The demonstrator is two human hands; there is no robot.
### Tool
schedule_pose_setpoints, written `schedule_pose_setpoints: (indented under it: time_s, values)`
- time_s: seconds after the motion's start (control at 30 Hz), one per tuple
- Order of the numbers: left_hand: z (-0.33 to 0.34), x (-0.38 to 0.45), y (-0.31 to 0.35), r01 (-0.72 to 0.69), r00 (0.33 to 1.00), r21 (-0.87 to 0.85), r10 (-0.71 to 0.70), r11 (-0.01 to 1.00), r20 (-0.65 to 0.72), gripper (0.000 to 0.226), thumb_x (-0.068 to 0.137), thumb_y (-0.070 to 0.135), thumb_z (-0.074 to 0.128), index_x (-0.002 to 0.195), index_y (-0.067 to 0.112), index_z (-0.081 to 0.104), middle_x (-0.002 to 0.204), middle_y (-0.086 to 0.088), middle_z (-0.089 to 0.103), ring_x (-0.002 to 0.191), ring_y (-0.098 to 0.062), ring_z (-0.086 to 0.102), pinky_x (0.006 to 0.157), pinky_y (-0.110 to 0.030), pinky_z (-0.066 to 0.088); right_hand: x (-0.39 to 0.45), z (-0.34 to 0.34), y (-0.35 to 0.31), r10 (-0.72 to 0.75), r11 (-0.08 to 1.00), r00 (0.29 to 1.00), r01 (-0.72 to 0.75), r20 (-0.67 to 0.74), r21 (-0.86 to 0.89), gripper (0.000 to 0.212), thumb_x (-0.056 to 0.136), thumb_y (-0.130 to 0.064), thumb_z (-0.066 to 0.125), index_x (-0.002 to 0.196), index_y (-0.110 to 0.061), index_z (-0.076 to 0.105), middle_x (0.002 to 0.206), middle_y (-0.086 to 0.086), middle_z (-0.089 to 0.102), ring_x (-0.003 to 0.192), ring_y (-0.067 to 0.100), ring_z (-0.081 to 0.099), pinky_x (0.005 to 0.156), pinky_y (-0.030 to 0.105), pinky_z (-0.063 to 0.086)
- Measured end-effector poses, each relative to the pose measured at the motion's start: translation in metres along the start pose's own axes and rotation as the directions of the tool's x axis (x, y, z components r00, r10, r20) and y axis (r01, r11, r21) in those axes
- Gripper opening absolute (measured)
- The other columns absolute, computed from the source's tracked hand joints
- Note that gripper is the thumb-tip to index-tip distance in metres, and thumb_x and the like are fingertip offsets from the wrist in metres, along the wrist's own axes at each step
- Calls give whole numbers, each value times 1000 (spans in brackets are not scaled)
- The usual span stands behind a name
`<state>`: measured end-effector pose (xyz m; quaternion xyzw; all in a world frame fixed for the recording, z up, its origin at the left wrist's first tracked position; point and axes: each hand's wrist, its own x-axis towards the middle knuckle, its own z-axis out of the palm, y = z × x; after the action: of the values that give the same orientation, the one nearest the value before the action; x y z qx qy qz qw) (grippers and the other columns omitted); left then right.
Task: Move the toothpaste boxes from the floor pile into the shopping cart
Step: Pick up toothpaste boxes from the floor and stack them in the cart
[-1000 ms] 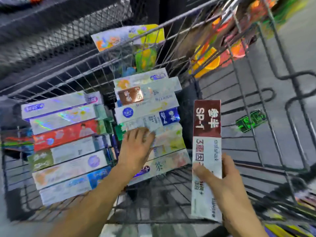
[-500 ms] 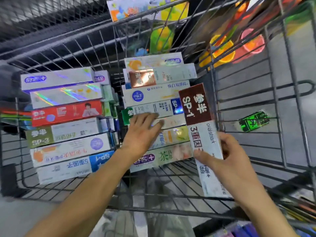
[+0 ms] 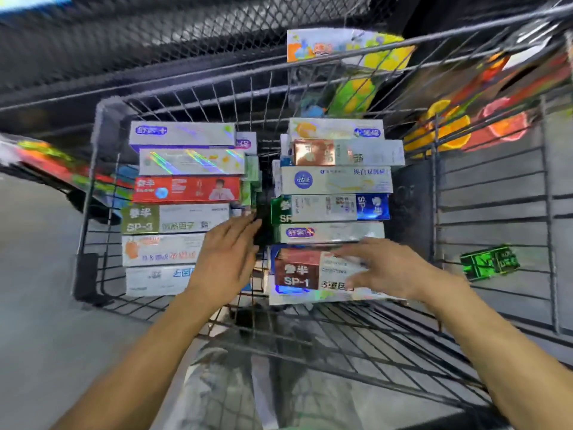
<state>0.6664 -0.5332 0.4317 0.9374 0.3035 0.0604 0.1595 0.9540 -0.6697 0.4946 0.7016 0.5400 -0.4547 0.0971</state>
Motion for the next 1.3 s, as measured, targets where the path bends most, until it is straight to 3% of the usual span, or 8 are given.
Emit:
schedule_pose_setpoints:
  time_s: [0.07,0.17,0.37,0.67,0.8,1.07,1.2,1.3]
  values:
    - [2,-1,3,8,999,16,-8,1000,33,49,100,27,41,142,4,53,141,-15,57,128,-36,52,109,-48,40,11,6,-1,-3,999,998,6,-59,54,61,85,-46,74,140,-50,48,122,-8,48,116,15,51,86,29,42]
    - [7,3,8,0,998,9,0,1000,59,51,101,31,42,141,3,54,141,-14,58,127,-35,53,107,-49,42,21,19,1,-23,994,973,48,-228,103,52,83,-30,80,133,-35,63,110,-4,43,112,23,47,95,36,45]
    - [5,0,14,0,997,59,-4,998,75,51,100,34,41,138,4,57,139,-13,60,124,-33,53,105,-46,43,28,42,3,-34,987,859,-51,-511,-153,30,84,-29,77,114,-25,73,103,6,62,100,33,55,84,45,46]
    - [-45,0,29,45,979,164,-76,985,190,60,99,48,30,141,13,54,143,-8,57,133,-29,50,112,-48,39,-1,25,-46,16,979,829,-126,-558,-159,39,94,-40,60,124,-17,63,122,8,60,109,31,55,93,44,45]
    - [-108,-14,13,111,986,194,-132,975,102,65,101,54,24,145,15,51,148,-7,52,140,-29,42,118,-51,31,-23,3,-109,-70,974,805,-73,-590,-214,46,94,-47,59,129,-17,62,130,10,59,119,33,55,100,47,44]
    - [-238,-146,-81,310,948,211,-284,927,-146,61,97,52,34,134,12,62,137,-8,62,129,-29,56,112,-46,35,-42,-9,-311,-339,886,727,32,-598,-463,53,86,-55,47,112,-13,65,112,12,64,101,36,61,84,47,51]
    - [-293,-265,-135,505,859,248,-453,827,-240,62,95,52,35,127,11,67,129,-11,67,120,-31,62,104,-47,49,-36,14,-432,-486,814,697,142,-527,-563,54,83,-57,50,112,-15,67,108,10,66,97,35,62,81,44,52]
    - [-321,-361,-176,689,722,249,-616,681,-314,63,96,53,32,126,11,68,129,-10,67,120,-30,62,105,-45,45,-23,33,-529,-618,727,652,263,-439,-634,58,83,-58,42,113,-15,67,105,9,65,95,35,64,77,44,53]
